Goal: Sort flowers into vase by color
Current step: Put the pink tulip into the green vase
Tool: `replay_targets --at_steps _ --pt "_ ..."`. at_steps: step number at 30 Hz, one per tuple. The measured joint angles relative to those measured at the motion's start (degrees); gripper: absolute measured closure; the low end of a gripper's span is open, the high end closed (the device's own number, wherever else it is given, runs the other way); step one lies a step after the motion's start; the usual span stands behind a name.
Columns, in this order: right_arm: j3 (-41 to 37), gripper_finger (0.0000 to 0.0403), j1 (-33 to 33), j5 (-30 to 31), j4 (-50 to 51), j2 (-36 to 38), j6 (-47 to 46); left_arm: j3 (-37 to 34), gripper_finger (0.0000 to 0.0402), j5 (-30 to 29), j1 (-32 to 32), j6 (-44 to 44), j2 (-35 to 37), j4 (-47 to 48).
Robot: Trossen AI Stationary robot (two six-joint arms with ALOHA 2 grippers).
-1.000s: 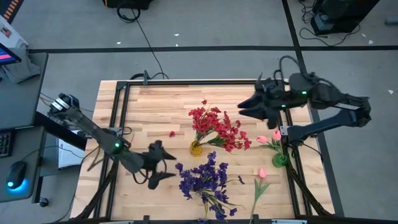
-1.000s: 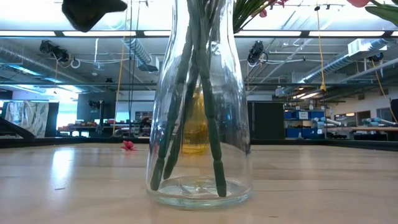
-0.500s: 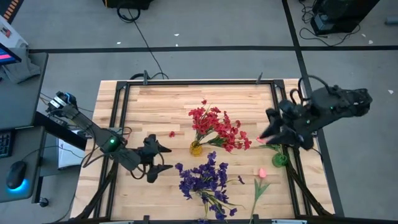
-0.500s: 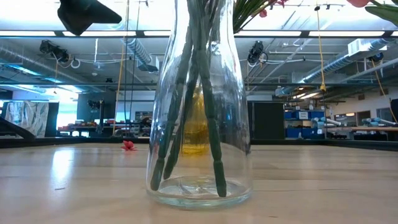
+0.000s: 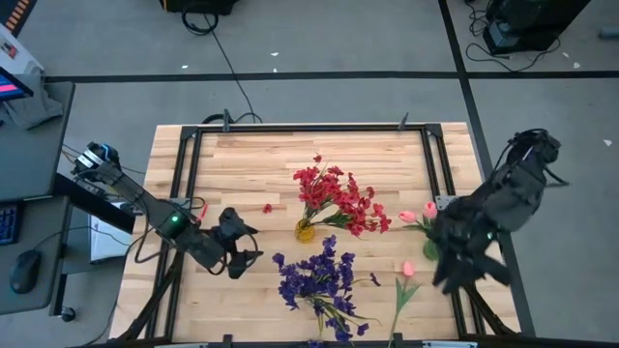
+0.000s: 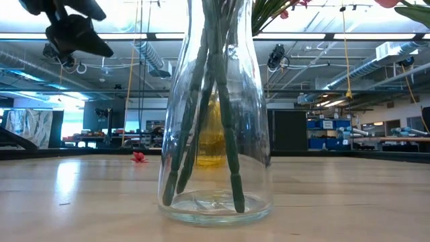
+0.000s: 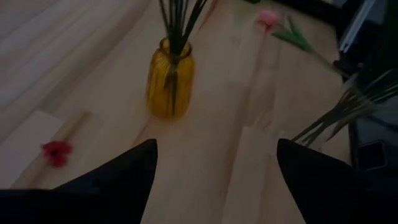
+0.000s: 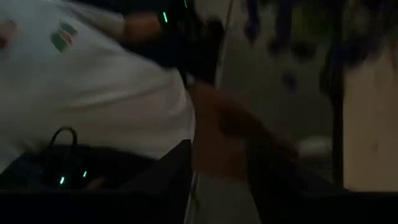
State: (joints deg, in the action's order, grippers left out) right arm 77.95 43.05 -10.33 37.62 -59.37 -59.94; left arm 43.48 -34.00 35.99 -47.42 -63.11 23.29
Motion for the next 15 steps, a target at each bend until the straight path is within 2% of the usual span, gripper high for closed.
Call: replay_targets --at_steps 6,15 --pt "0.0 0.0253 8.3 3.1 6.8 -3.3 -7.7 -0.5 0.0067 0.0 0.0 -1.2 0.0 2.4" --pt "0.0 0.0254 17.9 16.8 13.9 -7.7 -23.6 -3.8 0.0067 0.2 0.0 -6.2 0.0 2.3"
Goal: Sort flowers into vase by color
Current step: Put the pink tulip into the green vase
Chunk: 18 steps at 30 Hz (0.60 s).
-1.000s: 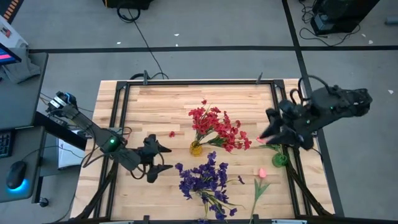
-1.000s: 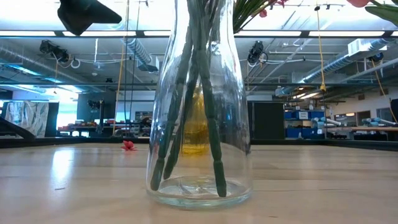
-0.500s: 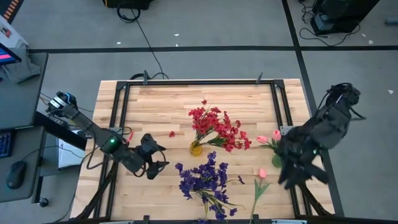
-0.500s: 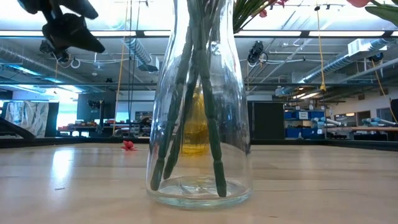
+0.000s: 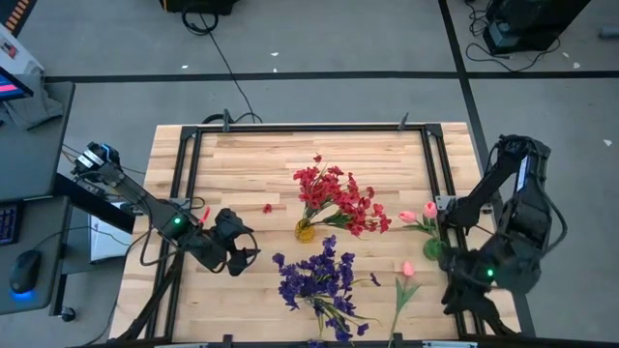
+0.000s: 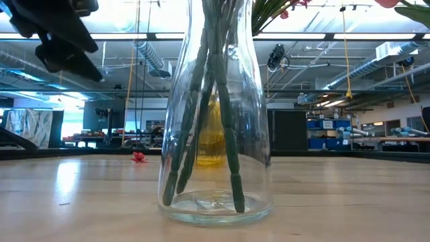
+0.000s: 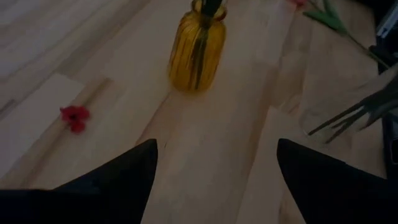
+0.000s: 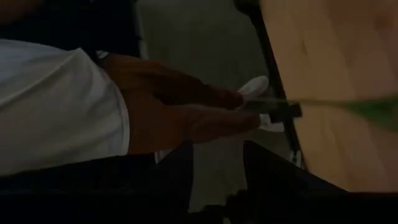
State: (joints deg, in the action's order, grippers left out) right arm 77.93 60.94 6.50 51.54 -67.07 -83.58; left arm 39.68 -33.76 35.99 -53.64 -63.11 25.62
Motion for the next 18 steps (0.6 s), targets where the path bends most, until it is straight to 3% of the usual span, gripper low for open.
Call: replay_targets --at_steps 9,18 --pt "0.0 0.0254 7.8 3.0 2.1 -7.9 -20.9 -2.5 0.0067 0.2 0.0 -1.2 0.0 -0.1" --pt "0.0 0.0254 8.5 5.0 6.6 -14.8 -42.0 -2.5 0.0067 0.0 0.0 -0.7 0.0 0.1"
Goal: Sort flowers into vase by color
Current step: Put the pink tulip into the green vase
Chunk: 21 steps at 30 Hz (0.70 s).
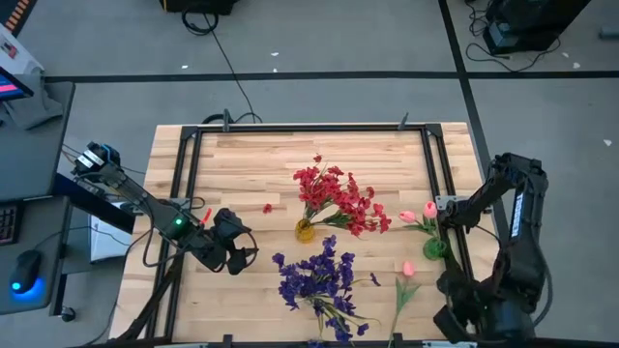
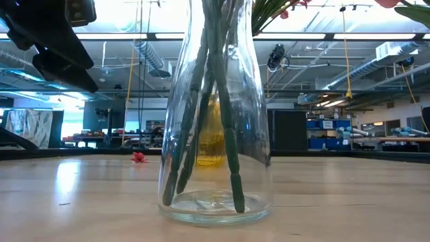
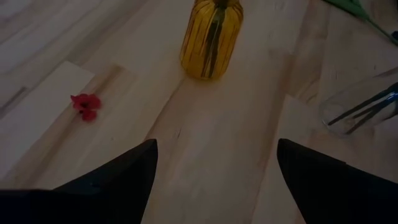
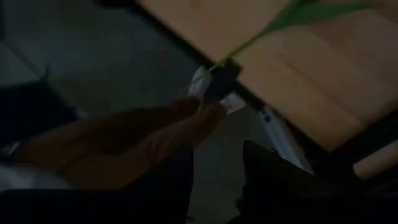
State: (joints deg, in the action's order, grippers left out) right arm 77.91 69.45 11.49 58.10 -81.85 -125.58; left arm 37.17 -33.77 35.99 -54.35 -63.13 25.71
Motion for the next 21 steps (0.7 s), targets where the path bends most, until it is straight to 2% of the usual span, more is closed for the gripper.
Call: replay_targets --at_steps 4,12,21 --pt "0.0 0.0254 -2.1 -2.1 -0.2 -2.8 -0.5 0.0 0.0067 -0.1 0.0 0.0 0.0 0.2" --pt "0.0 0.0254 -7.3 -2.2 1.2 -8.1 -0.7 0.0 0.0067 -0.2 0.0 0.0 0.0 0.2" --pt "0.0 0.0254 -10.1 -0.8 1.3 -13.3 0.7 0.0 0.0067 -0.3 0.0 0.1 0.0 0.0"
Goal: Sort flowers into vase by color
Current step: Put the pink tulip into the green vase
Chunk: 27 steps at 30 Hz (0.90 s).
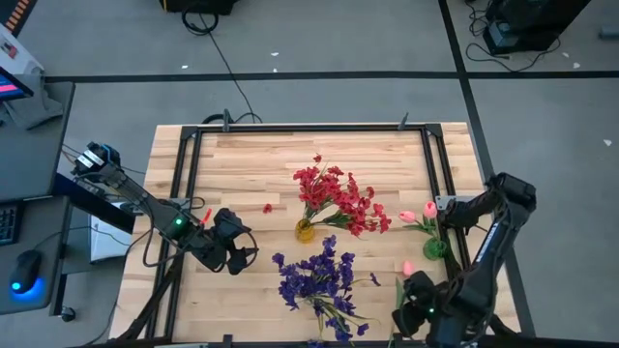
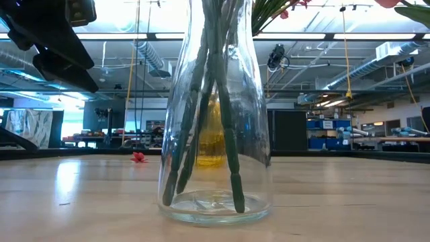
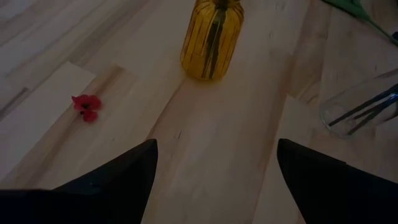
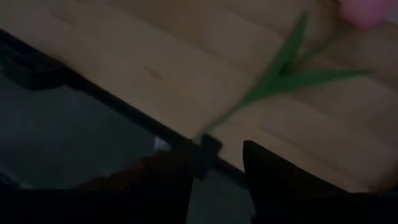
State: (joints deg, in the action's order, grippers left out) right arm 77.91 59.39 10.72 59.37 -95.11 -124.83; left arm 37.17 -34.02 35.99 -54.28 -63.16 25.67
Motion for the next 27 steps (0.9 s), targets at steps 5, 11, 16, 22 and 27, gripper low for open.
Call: replay_targets --at_steps 5,11,16,22,27 --pt "0.0 0.0254 0.1 4.9 -2.6 -1.8 0.3 0.0 0.0067 0.0 0.0 0.0 0.0 0.0" --pt "0.0 0.0254 -0.4 6.3 -3.4 -3.6 -2.3 0.0 0.0067 0.0 0.0 0.0 0.0 0.0" --pt "0.0 0.0254 -1.2 2.9 -3.1 -5.6 -5.4 0.0 0.0067 0.0 0.0 -0.1 0.0 0.0" --pt "0.0 0.0254 -2.9 1.6 -3.5 -7.1 -6.0 0.0 0.0067 1.6 0.0 -1.8 0.0 0.0" --pt "-0.1 0.0254 -4.7 2.7 -2.3 -8.0 -6.2 0.0 0.0067 2.1 0.0 -1.9 0.0 -0.1"
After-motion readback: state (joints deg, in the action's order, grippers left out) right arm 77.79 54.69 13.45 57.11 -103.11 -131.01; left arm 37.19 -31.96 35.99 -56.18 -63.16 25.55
